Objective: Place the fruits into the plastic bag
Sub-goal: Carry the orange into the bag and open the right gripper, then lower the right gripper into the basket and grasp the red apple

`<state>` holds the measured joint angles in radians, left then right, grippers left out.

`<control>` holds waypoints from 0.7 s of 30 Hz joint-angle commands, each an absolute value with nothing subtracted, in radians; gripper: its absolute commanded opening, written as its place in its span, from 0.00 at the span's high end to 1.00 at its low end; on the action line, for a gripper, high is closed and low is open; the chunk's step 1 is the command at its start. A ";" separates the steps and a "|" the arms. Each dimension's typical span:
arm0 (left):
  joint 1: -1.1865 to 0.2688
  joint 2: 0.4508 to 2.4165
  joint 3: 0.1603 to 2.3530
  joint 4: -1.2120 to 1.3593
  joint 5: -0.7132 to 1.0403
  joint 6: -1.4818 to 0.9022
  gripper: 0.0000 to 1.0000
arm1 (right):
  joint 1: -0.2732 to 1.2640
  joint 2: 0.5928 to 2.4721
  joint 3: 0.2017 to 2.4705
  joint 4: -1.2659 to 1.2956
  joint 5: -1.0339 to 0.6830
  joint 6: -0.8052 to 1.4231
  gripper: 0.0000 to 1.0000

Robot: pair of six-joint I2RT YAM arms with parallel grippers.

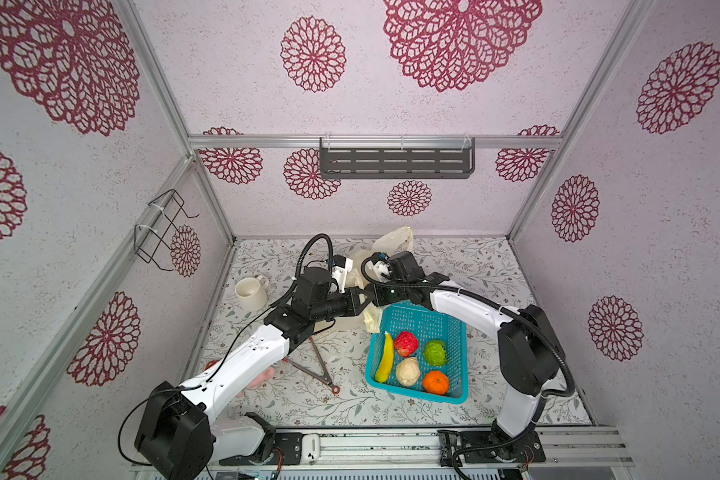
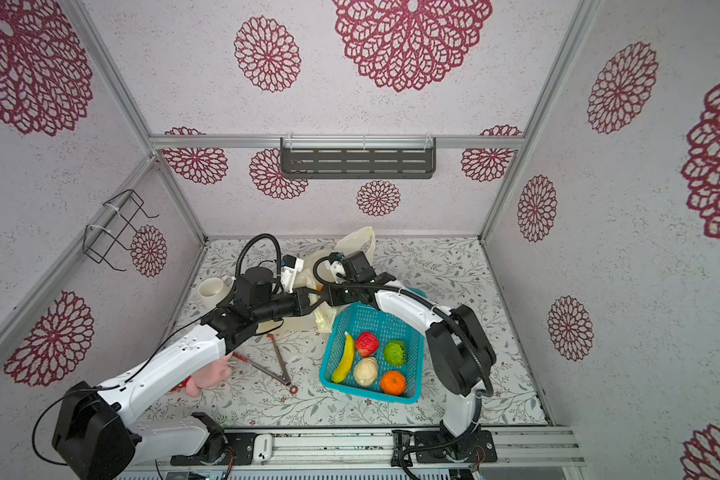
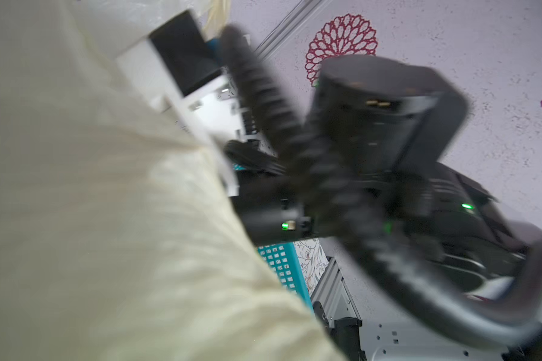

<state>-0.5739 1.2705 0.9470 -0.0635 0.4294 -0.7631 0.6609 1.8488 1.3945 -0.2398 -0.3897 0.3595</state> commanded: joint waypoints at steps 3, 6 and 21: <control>-0.579 1.243 0.959 -0.025 0.433 -0.738 1.00 | 0.661 1.814 1.400 -0.254 -0.347 0.350 0.58; -0.578 1.245 0.960 -0.023 0.431 -0.733 1.00 | 0.661 1.802 1.397 -0.253 -0.331 0.352 0.46; -0.579 1.246 0.963 -0.017 0.435 -0.733 1.00 | 0.588 1.508 1.289 -0.226 -0.124 0.335 0.29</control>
<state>-0.5770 1.2549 0.9470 -0.0422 0.4324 -0.7483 0.6273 1.6207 1.3319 -0.2352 -0.2115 0.3504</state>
